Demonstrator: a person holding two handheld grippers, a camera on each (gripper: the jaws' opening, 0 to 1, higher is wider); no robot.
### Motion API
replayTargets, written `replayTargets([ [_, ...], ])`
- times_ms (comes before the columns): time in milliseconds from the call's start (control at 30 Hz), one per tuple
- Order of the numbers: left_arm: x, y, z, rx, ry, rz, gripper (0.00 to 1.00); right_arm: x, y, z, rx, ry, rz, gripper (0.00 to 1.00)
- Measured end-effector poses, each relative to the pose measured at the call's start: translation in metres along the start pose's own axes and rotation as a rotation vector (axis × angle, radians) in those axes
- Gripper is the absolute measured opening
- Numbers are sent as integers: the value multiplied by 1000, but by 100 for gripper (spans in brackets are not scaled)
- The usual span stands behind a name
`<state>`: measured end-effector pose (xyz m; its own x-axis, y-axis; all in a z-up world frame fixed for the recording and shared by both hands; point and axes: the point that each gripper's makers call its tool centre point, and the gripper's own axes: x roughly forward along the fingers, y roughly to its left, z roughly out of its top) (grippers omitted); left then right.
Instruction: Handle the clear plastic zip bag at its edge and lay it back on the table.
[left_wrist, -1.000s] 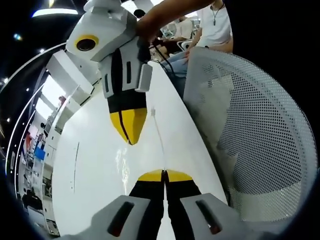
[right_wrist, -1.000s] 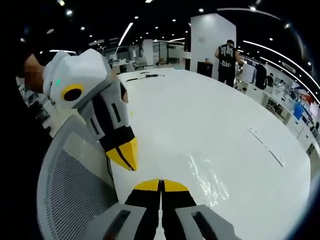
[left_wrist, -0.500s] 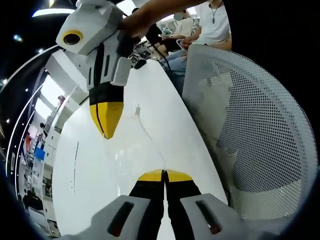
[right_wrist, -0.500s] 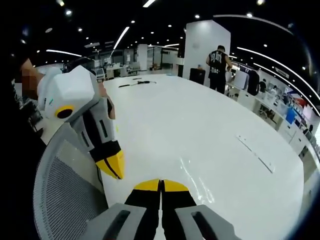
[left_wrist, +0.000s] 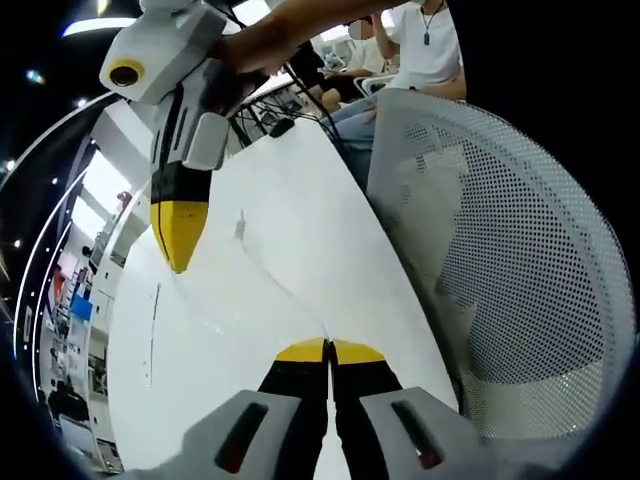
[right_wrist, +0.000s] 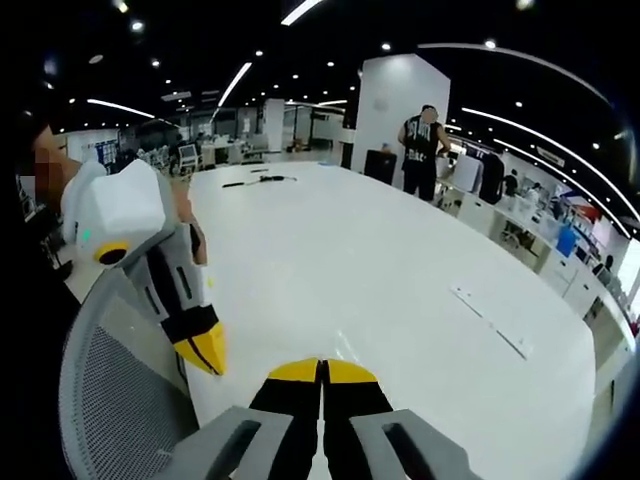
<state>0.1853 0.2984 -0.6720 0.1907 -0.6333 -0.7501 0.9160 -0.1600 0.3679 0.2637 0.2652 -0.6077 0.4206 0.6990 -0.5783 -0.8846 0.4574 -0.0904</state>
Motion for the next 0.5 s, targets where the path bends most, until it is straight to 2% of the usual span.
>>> replayTargets([
  [333, -2, 1, -1, -1, 8, 6, 0, -1, -1, 0, -4, -4, -6, 0],
  [500, -5, 9, -8, 19, 30, 48, 0, 0, 3, 1, -17, -3, 2, 0],
])
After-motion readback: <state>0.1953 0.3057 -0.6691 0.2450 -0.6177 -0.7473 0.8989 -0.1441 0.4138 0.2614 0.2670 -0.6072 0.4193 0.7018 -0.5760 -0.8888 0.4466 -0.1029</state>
